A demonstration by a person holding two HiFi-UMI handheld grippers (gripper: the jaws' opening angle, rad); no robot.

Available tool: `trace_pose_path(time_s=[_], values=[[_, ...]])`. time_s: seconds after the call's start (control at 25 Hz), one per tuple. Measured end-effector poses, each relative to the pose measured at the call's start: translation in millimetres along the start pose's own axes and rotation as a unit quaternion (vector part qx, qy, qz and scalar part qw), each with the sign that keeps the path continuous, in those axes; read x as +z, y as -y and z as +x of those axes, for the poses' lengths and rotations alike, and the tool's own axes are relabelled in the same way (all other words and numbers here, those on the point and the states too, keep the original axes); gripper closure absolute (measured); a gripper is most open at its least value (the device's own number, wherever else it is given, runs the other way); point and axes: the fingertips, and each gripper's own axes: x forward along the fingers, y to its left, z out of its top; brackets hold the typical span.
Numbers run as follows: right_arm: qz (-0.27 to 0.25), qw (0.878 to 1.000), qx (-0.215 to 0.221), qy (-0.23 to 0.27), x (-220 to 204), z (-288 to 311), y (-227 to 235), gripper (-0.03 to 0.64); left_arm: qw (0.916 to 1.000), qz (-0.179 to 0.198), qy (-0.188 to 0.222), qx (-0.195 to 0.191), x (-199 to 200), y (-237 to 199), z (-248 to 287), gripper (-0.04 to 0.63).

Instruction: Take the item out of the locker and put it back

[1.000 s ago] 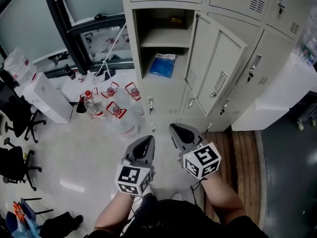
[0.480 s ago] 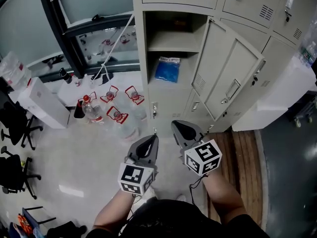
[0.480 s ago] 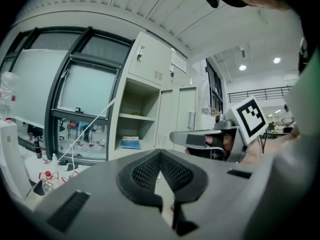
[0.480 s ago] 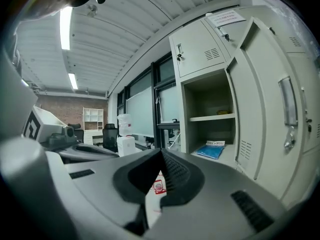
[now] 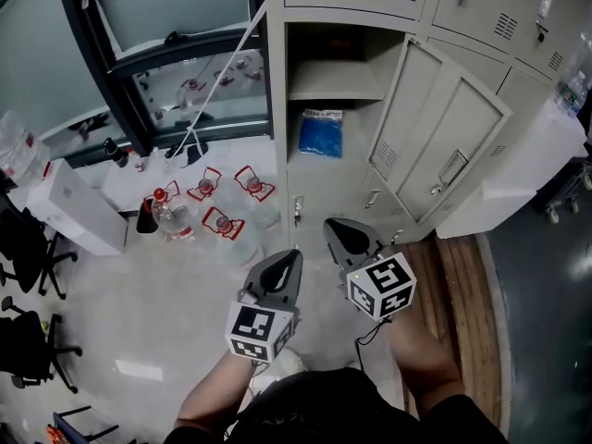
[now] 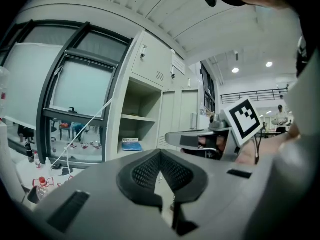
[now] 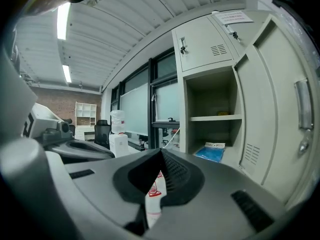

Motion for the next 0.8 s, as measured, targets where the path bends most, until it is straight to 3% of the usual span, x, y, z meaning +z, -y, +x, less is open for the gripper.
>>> trace_pose_path(time_s=[0.4,0.8], values=[[-0.021,0.999,-0.019,-0.019,2,20,-5,0.617,0.9997,-0.01,0.008,-0.02,1,-15,-3,0.592],[-0.04,0.998,-0.022,-0.031,6,46,24,0.617,0.9997,-0.012,0.011,-0.016,5,-25,15,0.592]])
